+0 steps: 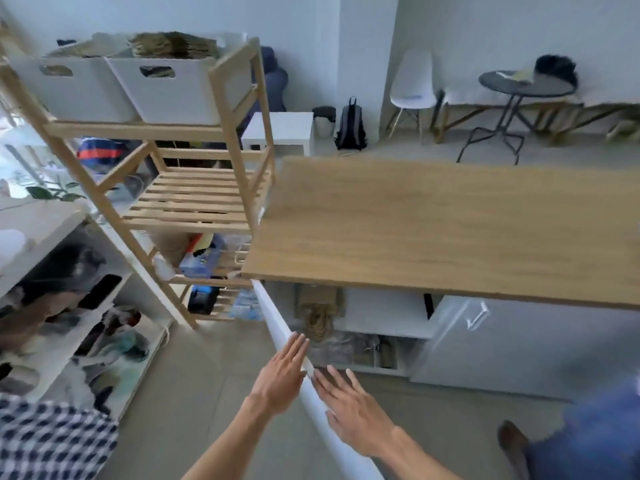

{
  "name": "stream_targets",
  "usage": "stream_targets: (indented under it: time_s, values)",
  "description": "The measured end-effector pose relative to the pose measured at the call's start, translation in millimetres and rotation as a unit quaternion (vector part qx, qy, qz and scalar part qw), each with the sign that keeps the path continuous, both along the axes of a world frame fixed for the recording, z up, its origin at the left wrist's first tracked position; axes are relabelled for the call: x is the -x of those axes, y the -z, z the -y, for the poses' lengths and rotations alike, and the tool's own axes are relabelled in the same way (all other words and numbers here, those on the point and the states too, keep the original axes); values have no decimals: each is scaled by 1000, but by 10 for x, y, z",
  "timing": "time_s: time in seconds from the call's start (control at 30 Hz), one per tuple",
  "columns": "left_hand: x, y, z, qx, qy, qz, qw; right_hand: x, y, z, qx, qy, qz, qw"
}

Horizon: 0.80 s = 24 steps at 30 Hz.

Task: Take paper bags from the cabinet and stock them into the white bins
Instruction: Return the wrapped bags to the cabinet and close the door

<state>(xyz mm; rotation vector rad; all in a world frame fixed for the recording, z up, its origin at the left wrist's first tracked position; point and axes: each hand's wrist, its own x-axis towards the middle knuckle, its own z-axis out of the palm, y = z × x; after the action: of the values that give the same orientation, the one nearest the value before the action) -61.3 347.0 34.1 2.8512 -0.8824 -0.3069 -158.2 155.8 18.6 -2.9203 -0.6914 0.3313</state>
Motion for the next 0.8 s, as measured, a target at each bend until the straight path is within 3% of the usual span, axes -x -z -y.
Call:
stream_targets:
  time_s: [0.07,0.2,0.3,0.4,0.47,0.63,0.8]
  values:
    - [-79,39,63,17,-6,-20,1000,-40,-47,136,29,7,3,1000]
    - [-178,-25,259,-37,23,-6,999,-120,-110,449,61,21,22,998]
    - [-254,26,440,-43,42,-38,997,-229,-99,659,59,79,27,995]
    - [-372,33,641,-65,31,-18,997,-327,-99,809,49,133,24,990]
    - [-466,89,744,-46,20,-27,998,-364,-85,877,38,167,23,985]
    - [-662,277,866,-33,5,44,998,-395,22,1030,18,258,26,966]
    - [-688,310,1030,-17,-40,17,999,-506,72,1189,7,308,43,950]
